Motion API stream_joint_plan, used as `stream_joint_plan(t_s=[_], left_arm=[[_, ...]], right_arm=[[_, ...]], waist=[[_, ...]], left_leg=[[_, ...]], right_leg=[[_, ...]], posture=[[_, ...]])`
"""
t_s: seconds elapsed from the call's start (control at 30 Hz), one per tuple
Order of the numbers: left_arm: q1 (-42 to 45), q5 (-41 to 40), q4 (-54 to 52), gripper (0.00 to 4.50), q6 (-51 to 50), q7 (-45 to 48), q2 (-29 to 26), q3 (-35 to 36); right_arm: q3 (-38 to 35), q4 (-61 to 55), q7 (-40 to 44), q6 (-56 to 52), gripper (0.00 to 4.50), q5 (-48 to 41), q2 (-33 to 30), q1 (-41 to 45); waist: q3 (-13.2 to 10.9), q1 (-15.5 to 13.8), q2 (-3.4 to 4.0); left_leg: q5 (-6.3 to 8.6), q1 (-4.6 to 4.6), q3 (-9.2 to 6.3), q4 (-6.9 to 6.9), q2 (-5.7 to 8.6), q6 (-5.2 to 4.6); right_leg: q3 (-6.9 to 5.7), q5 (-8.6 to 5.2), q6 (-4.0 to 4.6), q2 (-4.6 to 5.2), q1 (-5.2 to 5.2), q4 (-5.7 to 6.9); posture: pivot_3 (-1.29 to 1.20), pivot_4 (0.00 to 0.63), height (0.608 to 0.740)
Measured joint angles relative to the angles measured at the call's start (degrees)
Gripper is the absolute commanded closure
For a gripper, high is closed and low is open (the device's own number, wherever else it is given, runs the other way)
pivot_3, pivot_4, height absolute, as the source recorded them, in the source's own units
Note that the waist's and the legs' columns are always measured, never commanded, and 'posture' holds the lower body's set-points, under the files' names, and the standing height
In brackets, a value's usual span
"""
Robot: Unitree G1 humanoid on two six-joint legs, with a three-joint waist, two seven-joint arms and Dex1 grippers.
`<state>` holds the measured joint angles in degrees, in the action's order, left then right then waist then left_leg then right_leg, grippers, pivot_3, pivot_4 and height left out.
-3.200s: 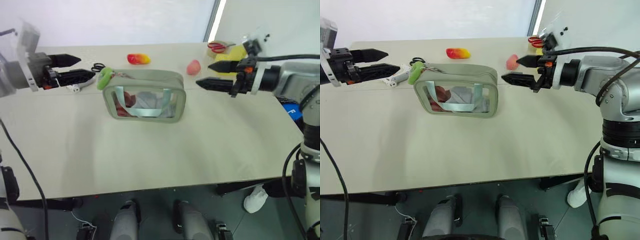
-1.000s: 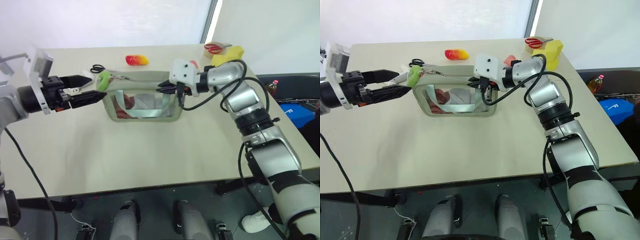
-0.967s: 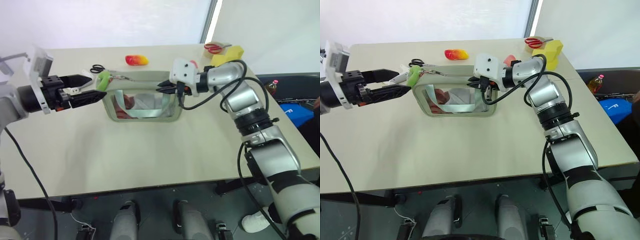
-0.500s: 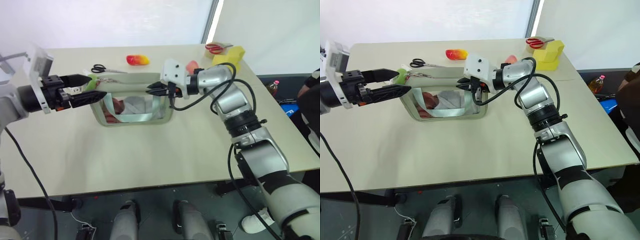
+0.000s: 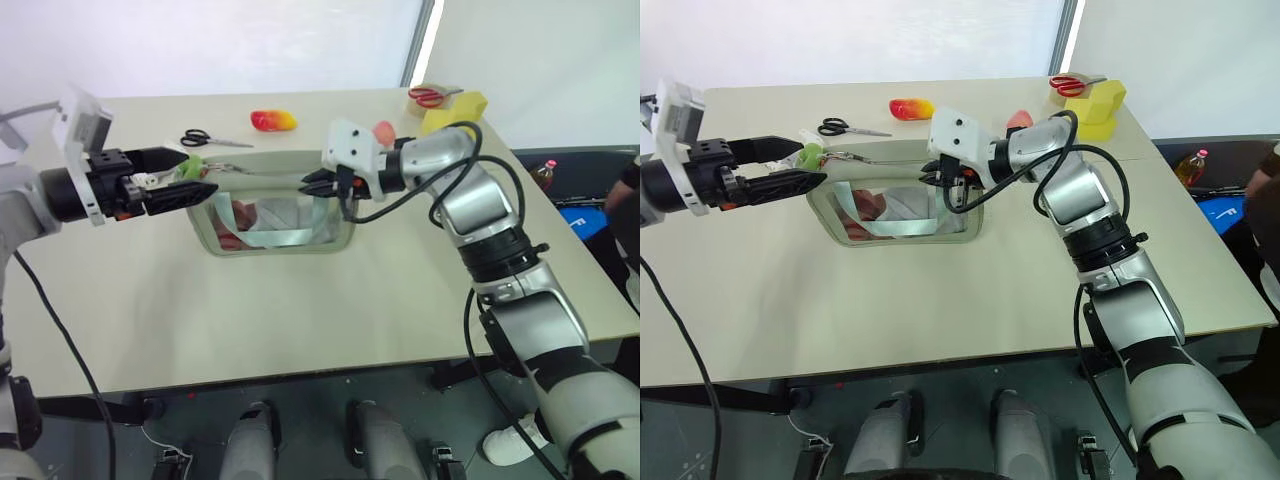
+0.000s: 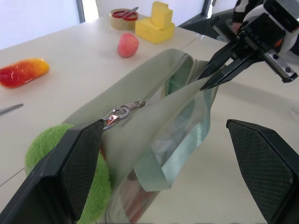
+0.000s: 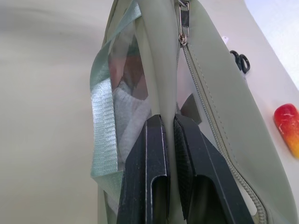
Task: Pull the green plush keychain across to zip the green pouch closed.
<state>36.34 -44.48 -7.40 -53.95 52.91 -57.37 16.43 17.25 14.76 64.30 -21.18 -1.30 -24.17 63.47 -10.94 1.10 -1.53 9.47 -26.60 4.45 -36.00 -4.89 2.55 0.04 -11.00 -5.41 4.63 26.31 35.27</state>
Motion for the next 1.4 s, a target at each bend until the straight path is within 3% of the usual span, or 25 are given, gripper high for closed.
stream_joint_plan(t_s=[0.07, 0.23, 0.3, 0.5, 0.67, 0.97, 1.37, 1.4], left_arm=[[0.09, 0.25, 0.36, 0.00, 0.63, 0.19, 0.00, -0.11], [0.31, 1.72, 1.24, 0.00, 2.23, 1.63, -1.05, -0.96], [0.08, 3.52, 3.14, 0.00, 4.33, 3.35, -3.11, -1.42], [1.93, 10.40, 18.85, 0.00, 11.78, 8.65, -11.33, -1.13], [4.16, 11.97, 21.13, 0.00, 14.52, 10.88, -8.85, -2.91], [6.37, 14.74, 21.35, 0.00, 16.07, 11.84, -4.26, -7.00], [9.37, 19.09, 26.59, 0.00, 18.74, 9.37, 4.53, -10.01], [9.52, 19.20, 26.74, 0.25, 18.91, 9.46, 4.60, -10.05]], right_arm=[[0.00, -0.33, -0.07, -1.36, 3.33, -0.02, 0.05, -0.03], [-0.23, -0.58, -0.59, -2.85, 0.74, -0.16, 0.06, -0.37], [-1.26, -1.88, -0.39, -4.32, 0.08, -1.60, -0.46, -0.38], [-7.49, -9.04, 2.95, -7.10, 0.08, -6.68, -9.39, -2.56], [-5.86, -9.30, 3.65, -5.60, 0.08, -7.04, -9.07, -6.30], [-4.08, -5.30, 2.73, -1.57, 4.46, -6.33, -7.23, -6.59], [-3.07, -5.75, 3.25, -0.47, 4.46, -5.86, -7.23, -6.96], [-3.07, -5.78, 3.17, -0.51, 4.49, -5.87, -7.22, -6.96]], waist=[[0.00, 0.00, 0.00], [0.00, 0.01, 0.00], [0.00, 0.03, 0.00], [0.00, -0.24, 0.00], [0.00, -0.19, 0.00], [0.00, -0.03, 0.01], [0.00, -0.04, 0.00], [0.00, -0.01, 0.00]], left_leg=[[0.00, 0.00, 0.00, 0.00, 0.00, 0.00], [0.07, 0.00, 0.00, 0.00, 0.00, 0.12], [0.08, -0.02, 0.00, 0.01, 0.00, 0.12], [0.10, -0.01, 0.05, 0.11, 0.00, 0.15], [0.10, 0.00, 0.07, 0.08, 0.00, 0.16], [0.00, -0.03, 0.07, 0.11, 0.00, -0.01], [-0.01, 0.02, 0.05, -0.06, -0.01, -0.02], [-0.01, 0.02, 0.05, -0.06, -0.01, -0.02]], right_leg=[[0.00, 0.00, 0.00, 0.00, 0.00, 0.00], [0.00, 0.00, 0.00, 0.00, 0.00, 0.00], [0.00, 0.00, 0.00, 0.00, 0.05, -0.01], [0.00, -0.02, 0.01, 0.04, 0.05, -0.17], [0.00, 0.02, 0.07, 0.06, 0.03, -0.15], [0.00, -0.02, -0.02, 0.02, 0.09, -0.06], [0.00, 0.00, 0.00, 0.02, 0.01, 0.06], [0.00, 0.00, 0.00, 0.02, 0.01, 0.06]], posture=[[0.00, 0.150, 0.740], [0.00, 0.150, 0.740], [0.00, 0.150, 0.740], [0.00, 0.150, 0.740], [0.00, 0.150, 0.740], [0.00, 0.150, 0.740], [0.00, 0.150, 0.740], [0.00, 0.150, 0.740]])
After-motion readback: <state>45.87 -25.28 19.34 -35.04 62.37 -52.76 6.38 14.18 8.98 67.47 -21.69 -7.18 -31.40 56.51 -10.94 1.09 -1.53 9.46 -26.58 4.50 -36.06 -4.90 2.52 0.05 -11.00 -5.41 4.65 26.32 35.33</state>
